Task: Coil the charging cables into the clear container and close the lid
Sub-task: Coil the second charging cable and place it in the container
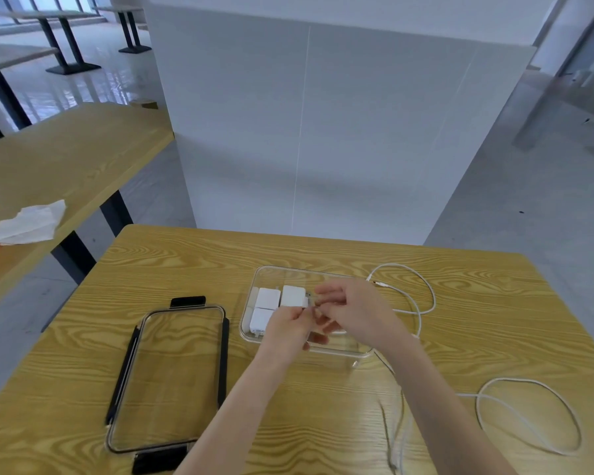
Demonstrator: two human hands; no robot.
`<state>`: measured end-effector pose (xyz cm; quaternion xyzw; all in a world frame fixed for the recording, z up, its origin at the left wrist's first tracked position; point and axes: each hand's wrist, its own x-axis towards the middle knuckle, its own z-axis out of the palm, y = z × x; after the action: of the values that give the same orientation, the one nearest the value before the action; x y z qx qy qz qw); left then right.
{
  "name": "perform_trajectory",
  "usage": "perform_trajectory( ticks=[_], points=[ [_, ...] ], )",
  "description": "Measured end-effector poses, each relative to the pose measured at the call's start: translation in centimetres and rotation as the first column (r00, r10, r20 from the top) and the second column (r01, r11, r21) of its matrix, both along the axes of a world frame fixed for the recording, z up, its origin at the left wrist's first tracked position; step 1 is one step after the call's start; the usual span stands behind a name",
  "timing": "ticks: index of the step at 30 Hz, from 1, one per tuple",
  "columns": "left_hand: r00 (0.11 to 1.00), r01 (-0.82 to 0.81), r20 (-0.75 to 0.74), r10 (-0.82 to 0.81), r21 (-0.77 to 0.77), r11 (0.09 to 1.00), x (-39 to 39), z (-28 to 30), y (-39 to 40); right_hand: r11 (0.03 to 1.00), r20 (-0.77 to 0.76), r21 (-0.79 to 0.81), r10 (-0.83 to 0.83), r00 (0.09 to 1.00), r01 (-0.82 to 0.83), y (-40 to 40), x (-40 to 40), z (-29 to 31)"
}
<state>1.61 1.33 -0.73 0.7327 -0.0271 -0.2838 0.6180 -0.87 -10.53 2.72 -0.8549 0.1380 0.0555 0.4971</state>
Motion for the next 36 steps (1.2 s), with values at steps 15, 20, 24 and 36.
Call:
perform_trajectory(
  ticks=[15,20,24,36],
  points=[
    [0.908,-0.344,-0.388,0.155,-0.485,0.804,2.7,1.6,1.7,0.889,-0.142,0.447,0.175,0.974,-0.095,2.8,-3.0,-2.5],
    [0.852,-0.408,-0.522,0.041,-0.613,0.677,2.3,3.7,2.8,0.769,-0.092,0.606,0.322,0.942,-0.204,1.0,-3.5,-6.1],
    [0.846,-0.401,-0.533,-0.017,-0.657,0.638,2.3,4.9,3.4,0.854,-0.187,0.503,0.256,0.948,-0.132,-0.2,-3.8,-8.0],
    [0.922,0.067,-0.322,-0.217,-0.419,0.905,0.7,3.1,2.1,0.877,-0.327,0.301,-0.274,0.904,0.375,-1.9,2.1,-5.1]
  ],
)
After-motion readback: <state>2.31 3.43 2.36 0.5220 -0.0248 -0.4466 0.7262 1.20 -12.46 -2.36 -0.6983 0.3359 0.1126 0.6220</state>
